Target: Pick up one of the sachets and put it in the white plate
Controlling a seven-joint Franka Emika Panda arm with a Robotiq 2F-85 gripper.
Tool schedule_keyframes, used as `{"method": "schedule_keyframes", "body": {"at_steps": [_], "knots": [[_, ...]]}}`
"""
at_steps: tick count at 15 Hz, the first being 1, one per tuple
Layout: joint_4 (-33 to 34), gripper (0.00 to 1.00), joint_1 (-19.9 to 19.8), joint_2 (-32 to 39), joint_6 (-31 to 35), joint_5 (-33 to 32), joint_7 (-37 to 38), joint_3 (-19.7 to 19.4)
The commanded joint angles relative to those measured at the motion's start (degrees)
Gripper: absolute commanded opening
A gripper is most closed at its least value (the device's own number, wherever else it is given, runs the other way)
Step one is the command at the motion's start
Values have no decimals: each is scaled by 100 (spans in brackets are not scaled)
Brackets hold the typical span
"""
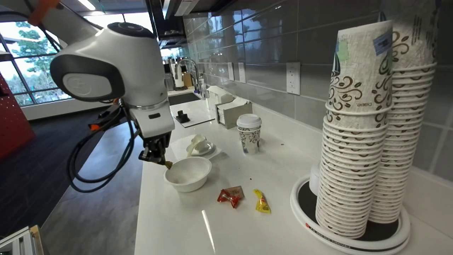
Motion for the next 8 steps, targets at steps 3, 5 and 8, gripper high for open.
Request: {"method": "schedule_keyframes", "body": {"at_steps": [3, 5, 8], "knots": [[-91, 1, -59, -89, 50, 60, 24, 59], [-91, 1, -70, -91, 50, 62, 24, 52], [-91, 0, -71, -91, 51, 63, 24, 52]]}}
